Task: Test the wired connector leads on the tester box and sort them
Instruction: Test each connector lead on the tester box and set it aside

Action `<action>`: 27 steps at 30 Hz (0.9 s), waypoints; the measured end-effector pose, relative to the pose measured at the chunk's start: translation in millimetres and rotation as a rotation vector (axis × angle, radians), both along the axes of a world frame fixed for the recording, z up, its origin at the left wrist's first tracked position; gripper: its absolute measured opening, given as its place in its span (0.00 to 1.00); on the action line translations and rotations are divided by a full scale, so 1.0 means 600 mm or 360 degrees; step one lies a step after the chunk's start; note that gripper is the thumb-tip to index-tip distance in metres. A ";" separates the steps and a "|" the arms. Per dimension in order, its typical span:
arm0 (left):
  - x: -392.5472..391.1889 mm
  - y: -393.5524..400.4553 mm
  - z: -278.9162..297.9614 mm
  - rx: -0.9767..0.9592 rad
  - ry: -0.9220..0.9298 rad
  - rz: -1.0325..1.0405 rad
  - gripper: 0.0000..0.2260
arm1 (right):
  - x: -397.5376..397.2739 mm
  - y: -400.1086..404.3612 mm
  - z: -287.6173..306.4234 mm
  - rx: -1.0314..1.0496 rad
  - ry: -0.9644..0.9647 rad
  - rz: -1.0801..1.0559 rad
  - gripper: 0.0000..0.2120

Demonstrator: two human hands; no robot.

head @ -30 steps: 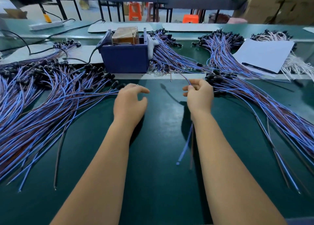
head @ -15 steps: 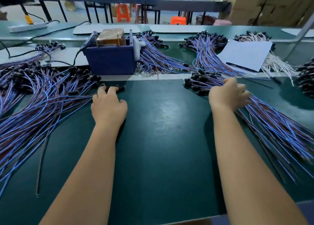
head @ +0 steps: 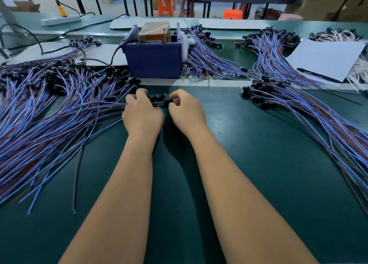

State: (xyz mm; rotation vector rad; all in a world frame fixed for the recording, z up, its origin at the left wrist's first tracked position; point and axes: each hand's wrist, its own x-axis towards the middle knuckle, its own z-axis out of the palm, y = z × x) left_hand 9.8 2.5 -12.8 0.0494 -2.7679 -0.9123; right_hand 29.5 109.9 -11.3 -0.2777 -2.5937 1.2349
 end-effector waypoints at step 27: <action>-0.004 -0.007 0.009 0.0840 0.0536 -0.0117 0.11 | 0.021 -0.001 -0.002 -0.0043 0.0159 0.0169 0.12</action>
